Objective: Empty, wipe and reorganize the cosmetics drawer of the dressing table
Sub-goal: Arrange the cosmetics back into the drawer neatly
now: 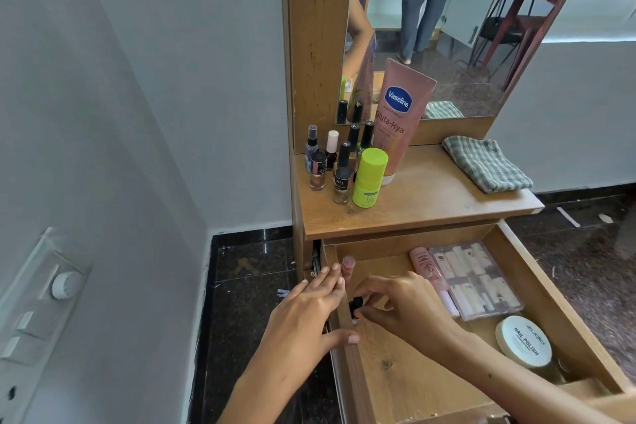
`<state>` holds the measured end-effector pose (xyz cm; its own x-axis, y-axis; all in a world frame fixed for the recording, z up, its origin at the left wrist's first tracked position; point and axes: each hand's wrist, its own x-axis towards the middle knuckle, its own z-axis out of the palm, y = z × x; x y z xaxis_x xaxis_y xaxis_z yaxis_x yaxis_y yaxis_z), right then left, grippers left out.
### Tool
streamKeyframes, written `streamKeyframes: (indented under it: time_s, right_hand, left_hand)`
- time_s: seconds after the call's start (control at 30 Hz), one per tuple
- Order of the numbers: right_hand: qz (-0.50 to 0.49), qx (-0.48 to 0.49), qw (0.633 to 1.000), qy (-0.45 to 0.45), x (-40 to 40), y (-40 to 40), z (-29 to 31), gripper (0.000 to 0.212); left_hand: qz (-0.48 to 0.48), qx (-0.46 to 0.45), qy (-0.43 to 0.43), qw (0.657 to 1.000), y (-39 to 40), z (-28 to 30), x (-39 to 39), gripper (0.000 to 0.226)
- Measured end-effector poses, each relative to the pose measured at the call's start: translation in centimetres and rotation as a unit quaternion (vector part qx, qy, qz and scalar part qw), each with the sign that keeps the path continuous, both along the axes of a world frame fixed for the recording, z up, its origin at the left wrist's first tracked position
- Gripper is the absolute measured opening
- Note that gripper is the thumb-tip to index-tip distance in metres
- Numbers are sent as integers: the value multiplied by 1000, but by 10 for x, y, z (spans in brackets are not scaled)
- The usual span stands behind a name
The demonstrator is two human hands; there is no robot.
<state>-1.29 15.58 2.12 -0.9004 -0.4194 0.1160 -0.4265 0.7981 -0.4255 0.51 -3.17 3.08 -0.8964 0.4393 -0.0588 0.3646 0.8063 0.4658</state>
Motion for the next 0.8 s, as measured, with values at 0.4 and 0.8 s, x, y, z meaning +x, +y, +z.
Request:
streamKeyframes:
  time_s: [0.4,0.8]
  right_hand:
    - [-35,-82,969,229,-26,-4,61,13]
    - [-78,11,947,312,-73,-48,67,29]
  left_hand:
    - [0,-32,-10,999,2,1,0,79]
    - [-26,-47,-36,998,2,-5,-8,81]
